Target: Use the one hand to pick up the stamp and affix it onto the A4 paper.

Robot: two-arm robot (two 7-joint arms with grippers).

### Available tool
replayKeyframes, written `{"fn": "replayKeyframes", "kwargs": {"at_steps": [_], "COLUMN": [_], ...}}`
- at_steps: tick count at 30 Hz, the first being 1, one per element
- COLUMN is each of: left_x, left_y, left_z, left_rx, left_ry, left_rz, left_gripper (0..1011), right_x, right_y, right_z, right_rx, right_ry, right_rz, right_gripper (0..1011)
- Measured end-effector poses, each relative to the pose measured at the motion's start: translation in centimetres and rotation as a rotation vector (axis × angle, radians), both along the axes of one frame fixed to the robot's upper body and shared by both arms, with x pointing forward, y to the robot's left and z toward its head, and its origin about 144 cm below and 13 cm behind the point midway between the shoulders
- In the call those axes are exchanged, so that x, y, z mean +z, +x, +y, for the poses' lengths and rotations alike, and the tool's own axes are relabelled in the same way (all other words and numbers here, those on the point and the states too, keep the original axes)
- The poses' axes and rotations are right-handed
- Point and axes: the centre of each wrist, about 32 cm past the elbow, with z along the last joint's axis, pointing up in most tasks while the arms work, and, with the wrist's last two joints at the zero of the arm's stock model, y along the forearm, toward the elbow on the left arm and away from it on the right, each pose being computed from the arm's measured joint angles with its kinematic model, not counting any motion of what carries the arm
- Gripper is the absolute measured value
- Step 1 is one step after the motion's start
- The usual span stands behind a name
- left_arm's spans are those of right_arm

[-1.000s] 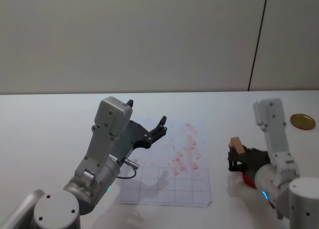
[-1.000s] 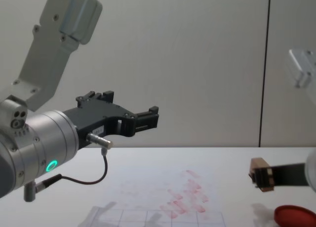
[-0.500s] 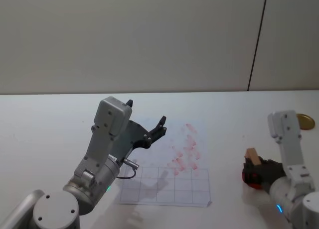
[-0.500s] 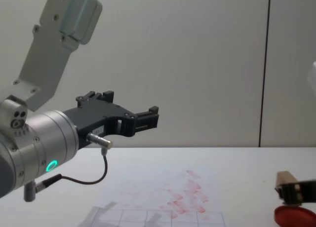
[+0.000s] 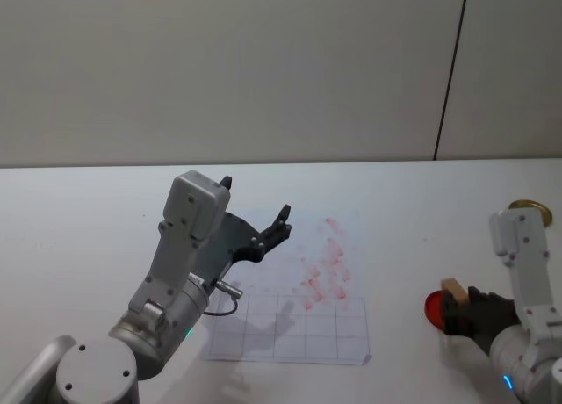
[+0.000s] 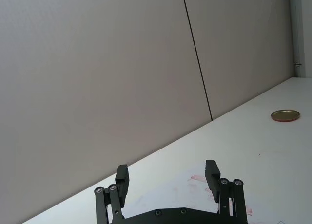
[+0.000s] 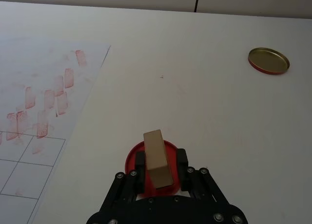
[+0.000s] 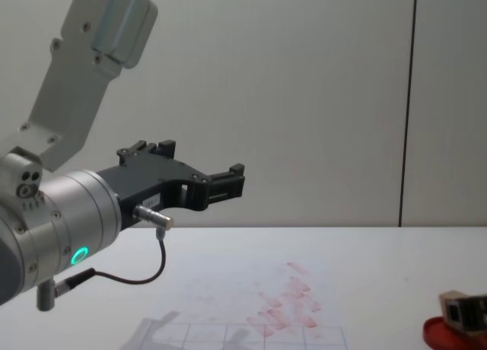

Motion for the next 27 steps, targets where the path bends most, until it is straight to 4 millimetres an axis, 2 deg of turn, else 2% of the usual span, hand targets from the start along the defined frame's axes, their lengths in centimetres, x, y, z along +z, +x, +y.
{"fn": "replayKeyframes", "kwargs": {"at_steps": [5, 10, 19, 22, 27], "left_x": [0.0, 0.0, 0.0, 0.0, 0.0], "left_y": [0.0, 0.0, 0.0, 0.0, 0.0], "left_z": [0.0, 0.0, 0.0, 0.0, 0.0], "left_rx": [0.000, 0.000, 0.000, 0.000, 0.000], "left_ry": [0.000, 0.000, 0.000, 0.000, 0.000], "left_rz": [0.000, 0.000, 0.000, 0.000, 0.000], "left_gripper": [993, 993, 993, 993, 993], "right_x": [-0.3, -0.5, -0.3, -0.1, 0.3], "right_y": [-0.2, -0.2, -0.7, -1.0, -1.5], "right_z": [-0.4, -0.5, -0.8, -1.0, -1.3], "right_rx": [0.011, 0.018, 0.024, 0.025, 0.025], "right_ry": [0.015, 0.019, 0.002, -0.008, -0.025], "right_rz": [-0.014, -0.033, -0.127, -0.166, -0.231], "right_gripper": [499, 622, 917, 994, 1001]}}
